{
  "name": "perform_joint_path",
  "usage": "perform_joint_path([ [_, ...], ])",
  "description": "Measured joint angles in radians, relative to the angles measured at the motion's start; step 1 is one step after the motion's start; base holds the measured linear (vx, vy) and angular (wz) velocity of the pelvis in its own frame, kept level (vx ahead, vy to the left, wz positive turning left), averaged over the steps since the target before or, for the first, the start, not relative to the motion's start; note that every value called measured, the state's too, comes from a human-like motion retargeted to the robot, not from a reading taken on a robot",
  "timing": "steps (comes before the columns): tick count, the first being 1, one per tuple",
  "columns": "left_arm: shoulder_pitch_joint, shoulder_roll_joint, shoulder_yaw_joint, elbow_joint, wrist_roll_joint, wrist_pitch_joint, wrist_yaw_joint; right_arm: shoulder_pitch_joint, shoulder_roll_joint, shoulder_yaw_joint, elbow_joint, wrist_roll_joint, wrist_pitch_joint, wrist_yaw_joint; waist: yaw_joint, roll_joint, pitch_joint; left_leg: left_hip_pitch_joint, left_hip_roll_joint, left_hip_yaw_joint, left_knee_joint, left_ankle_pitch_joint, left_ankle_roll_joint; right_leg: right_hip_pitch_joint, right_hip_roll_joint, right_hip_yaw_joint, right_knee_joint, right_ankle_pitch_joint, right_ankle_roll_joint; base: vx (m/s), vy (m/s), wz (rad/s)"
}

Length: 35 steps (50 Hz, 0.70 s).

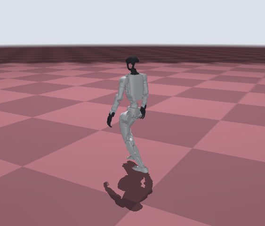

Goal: Walk

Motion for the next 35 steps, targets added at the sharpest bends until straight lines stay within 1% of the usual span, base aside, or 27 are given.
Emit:
perform_joint_path([
  [3,-0.01,0.013,0.002,-0.013,0.016,-0.02,-0.004,0.023,0.02,-0.019,0.022,0.005,0.003,-0.005,-0.002,0.046,-0.001,0.064,0.076,0.016,-0.016,-0.033,-0.021,-0.018,0.11,-0.073,-0.308,0.072,0.072,0.81,-0.03,0.04],
  [5,-0.01,0.016,0.004,-0.014,0.03,-0.026,-0.009,0.037,0.028,-0.031,0.035,0.002,0.006,-0.007,-0.005,0.08,-0.013,0.08,0.127,0.066,0.004,-0.052,-0.038,-0.002,0.172,-0.11,-0.477,0.123,0.098,0.81,-0.03,0.11],
  [8,0.018,0.003,0.007,-0.004,0.041,-0.027,-0.017,0.061,0.034,-0.041,0.054,-0.005,0.013,-0.009,-0.002,0.102,-0.027,0.098,0.162,0.071,0.137,-0.057,-0.063,-0.004,0.203,-0.106,-0.424,0.167,0.077,0.79,-0.04,0.16],
  [9,0.032,-0.005,0.011,0.004,0.042,-0.026,-0.024,0.066,0.03,-0.041,0.061,-0.008,0.015,-0.008,-0.005,0.131,-0.029,0.1,0.201,0.067,0.203,-0.035,-0.084,0.022,0.238,-0.114,-0.424,0.181,0.057,0.8,-0.06,0.24],
  [10,0.048,-0.015,0.015,0.014,0.042,-0.025,-0.031,0.07,0.023,-0.04,0.068,-0.01,0.017,-0.006,-0.009,0.169,-0.028,0.102,0.251,0.062,0.277,-0.007,-0.111,0.058,0.283,-0.126,-0.435,0.194,0.033,0.77,-0.06,0.12],
  [11,0.064,-0.026,0.013,0.025,0.044,-0.022,-0.035,0.074,0.021,-0.037,0.068,-0.011,0.018,-0.007,-0.006,0.192,-0.028,0.088,0.274,0.049,0.364,0.054,-0.142,0.074,0.315,-0.122,-0.411,0.171,0.004,0.73,-0.06,0.02],
  [13,0.091,-0.049,0.006,0.045,0.054,-0.014,-0.046,0.074,0.008,-0.032,0.059,-0.012,0.021,-0.005,0.0,0.255,-0.021,0.044,0.327,0.009,0.551,0.211,-0.218,0.128,0.395,-0.128,-0.407,0.128,-0.058,0.69,-0.05,-0.06],
  [15,0.103,-0.068,-0.002,0.058,0.069,-0.002,-0.057,0.063,-0.011,-0.03,0.038,-0.016,0.022,-0.004,0.013,0.308,-0.008,-0.023,0.362,-0.022,0.722,0.373,-0.282,0.189,0.465,-0.125,-0.431,0.081,-0.106,0.68,-0.03,-0.09],
  [17,0.102,-0.078,-0.008,0.061,0.079,0.009,-0.064,0.04,-0.032,-0.027,0.014,-0.024,0.021,-0.013,0.034,0.331,0.002,-0.114,0.402,-0.018,0.862,0.416,-0.274,0.248,0.509,-0.103,-0.462,0.044,-0.128,0.67,-0.03,-0.14],
  [18,0.099,-0.081,-0.008,0.061,0.083,0.013,-0.066,0.027,-0.041,-0.024,0.002,-0.03,0.02,-0.019,0.049,0.337,0.006,-0.166,0.429,-0.009,0.922,0.39,-0.247,0.278,0.525,-0.091,-0.479,0.029,-0.133,0.66,-0.05,-0.2],
  [20,0.092,-0.082,-0.004,0.056,0.081,0.018,-0.061,-0.003,-0.057,-0.017,-0.023,-0.039,0.016,-0.031,0.081,0.338,0.011,-0.276,0.482,0.012,1.011,0.289,-0.176,0.341,0.545,-0.061,-0.514,0.002,-0.134,0.65,-0.05,-0.29],
  [22,0.087,-0.079,0.005,0.048,0.068,0.019,-0.052,-0.036,-0.07,-0.008,-0.05,-0.045,0.012,-0.042,0.118,0.328,0.014,-0.38,0.512,0.032,1.026,0.184,-0.118,0.407,0.549,-0.022,-0.547,-0.024,-0.129,0.65,-0.04,-0.43],
  [25,0.086,-0.072,0.025,0.036,0.037,0.017,-0.029,-0.083,-0.081,0.009,-0.094,-0.041,0.003,-0.053,0.164,0.301,0.019,-0.507,0.515,0.066,0.934,0.08,-0.07,0.506,0.532,0.037,-0.588,-0.066,-0.116,0.65,0.0,-0.51],
  [28,0.086,-0.069,0.038,0.033,0.012,0.015,-0.006,-0.128,-0.083,0.03,-0.136,-0.03,-0.008,-0.06,0.191,0.265,0.022,-0.594,0.479,0.108,0.724,0.048,-0.077,0.6,0.49,0.082,-0.62,-0.104,-0.102,0.67,0.05,-0.46],
  [30,0.084,-0.066,0.045,0.035,0.002,0.014,0.005,-0.158,-0.083,0.044,-0.162,-0.023,-0.013,-0.061,0.201,0.237,0.02,-0.633,0.432,0.127,0.542,0.063,-0.101,0.655,0.456,0.103,-0.654,-0.121,-0.09,0.68,0.09,-0.29],
  [33,0.076,-0.062,0.053,0.039,-0.001,0.01,0.011,-0.197,-0.078,0.055,-0.187,-0.02,-0.015,-0.059,0.202,0.198,-0.001,-0.662,0.342,0.126,0.255,0.111,-0.139,0.709,0.416,0.117,-0.7,-0.135,-0.069,0.68,0.11,-0.08],
  [35,0.081,-0.065,0.057,0.043,-0.004,0.01,0.018,-0.201,-0.07,0.062,-0.195,-0.022,-0.017,-0.06,0.203,0.193,-0.005,-0.695,0.32,0.113,0.23,0.11,-0.146,0.728,0.409,0.12,-0.659,-0.156,-0.064,0.66,0.12,-0.09],
])
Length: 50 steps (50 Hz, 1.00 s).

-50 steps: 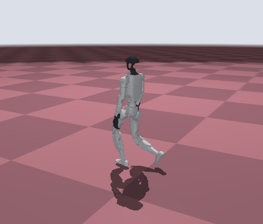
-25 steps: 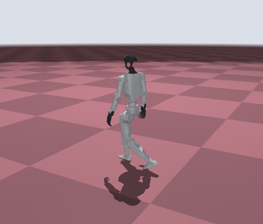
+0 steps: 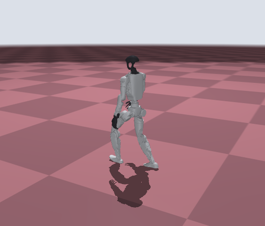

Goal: Walk

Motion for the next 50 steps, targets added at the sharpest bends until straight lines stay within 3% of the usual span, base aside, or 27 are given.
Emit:
perform_joint_path([
  [5,0.01,-0.014,0.021,0.029,-0.028,0.01,0.013,0.029,0.026,0.013,0.027,-0.01,0.005,-0.002,0.015,-0.033,-0.035,-0.02,-0.044,0.001,0.151,0.076,0.047,0.01,-0.069,-0.016,0.194,0.003,0.021,0.71,0.11,-0.23],
  [6,0.006,-0.01,0.023,0.043,-0.044,0.012,0.007,0.035,0.034,0.014,0.049,-0.017,0.005,0.008,0.019,-0.079,-0.048,0.008,-0.089,0.034,0.129,0.094,0.071,-0.015,-0.13,-0.01,0.283,0.028,0.044,0.7,0.1,-0.11],
  [10,0.011,-0.005,0.017,0.054,-0.066,0.012,-0.022,0.07,0.059,0.02,0.111,-0.031,0.016,0.052,0.003,-0.201,-0.069,0.096,-0.227,0.102,0.102,0.071,0.163,-0.156,-0.323,0.001,0.661,0.311,0.123,0.65,0.09,0.06],
  [12,0.01,0.006,0.005,0.039,-0.054,0.012,-0.034,0.074,0.061,0.023,0.128,-0.035,0.021,0.069,-0.016,-0.227,-0.063,0.159,-0.271,0.108,0.066,0.05,0.188,-0.243,-0.405,-0.003,0.813,0.38,0.103,0.64,0.08,0.06],
  [15,0.001,0.024,-0.014,0.019,-0.024,0.017,-0.039,0.079,0.055,0.025,0.139,-0.034,0.02,0.077,-0.052,-0.237,-0.043,0.268,-0.315,0.094,0.0,0.029,0.201,-0.372,-0.5,-0.022,0.959,0.306,0.037,0.65,0.07,0.05],
  [18,-0.013,0.038,-0.03,0.008,-0.001,0.02,-0.031,0.096,0.044,0.022,0.132,-0.025,0.014,0.069,-0.093,-0.22,-0.022,0.377,-0.327,0.061,-0.06,0.0,0.193,-0.492,-0.525,-0.054,0.97,0.168,-0.002,0.65,0.04,0.15],
  [21,-0.027,0.047,-0.039,-0.002,0.005,0.013,-0.019,0.122,0.036,0.01,0.117,-0.019,0.008,0.057,-0.128,-0.193,0.003,0.484,-0.313,0.021,-0.102,-0.046,0.184,-0.589,-0.496,-0.086,0.867,0.092,-0.001,0.66,0.01,0.23],
  [24,-0.04,0.053,-0.046,-0.012,0.007,0.0,-0.006,0.15,0.035,-0.008,0.113,-0.014,0.006,0.045,-0.15,-0.158,0.031,0.582,-0.276,-0.014,-0.119,-0.102,0.179,-0.656,-0.428,-0.108,0.689,0.085,0.034,0.66,0.0,0.25],
  [30,-0.057,0.072,-0.045,-0.019,0.034,-0.025,0.01,0.199,0.054,-0.058,0.154,-0.018,0.013,0.015,-0.154,-0.062,0.041,0.699,-0.156,-0.052,-0.121,-0.211,0.161,-0.703,-0.22,-0.123,0.181,0.208,0.142,0.64,-0.02,0.12],
  [33,-0.052,0.065,-0.036,-0.011,0.043,-0.026,0.016,0.224,0.061,-0.079,0.187,-0.029,0.019,0.012,-0.155,-0.032,0.031,0.731,-0.112,-0.049,-0.075,-0.255,0.155,-0.703,-0.178,-0.117,0.128,0.293,0.158,0.62,-0.05,0.32],
  [37,-0.027,0.029,-0.021,0.015,0.036,-0.019,0.012,0.251,0.058,-0.091,0.222,-0.044,0.029,0.017,-0.159,0.022,0.017,0.759,-0.032,-0.061,0.059,-0.24,0.127,-0.684,-0.125,-0.12,0.215,0.399,0.134,0.58,-0.09,0.4],
  [42,0.0,-0.02,-0.044,0.047,0.024,-0.009,-0.005,0.259,0.035,-0.074,0.207,-0.037,0.031,0.029,-0.149,0.128,0.01,0.675,0.117,-0.094,0.393,-0.005,0.031,-0.591,-0.007,-0.159,0.21,0.381,0.047,0.45,-0.13,0.24],
  [45,-0.01,-0.036,-0.067,0.035,0.03,-0.005,-0.008,0.236,0.009,-0.067,0.169,-0.028,0.028,0.023,-0.128,0.177,0.018,0.568,0.203,-0.1,0.596,0.099,0.021,-0.521,0.054,-0.181,0.152,0.341,0.005,0.41,-0.16,0.18],
  [50,-0.058,-0.043,-0.091,-0.007,0.044,0.001,0.013,0.162,-0.035,-0.052,0.108,-0.026,0.022,-0.001,-0.071,0.185,0.034,0.382,0.246,-0.085,0.74,-0.016,0.095,-0.41,0.083,-0.173,0.063,0.279,-0.008,0.39,-0.16,0.05],
])
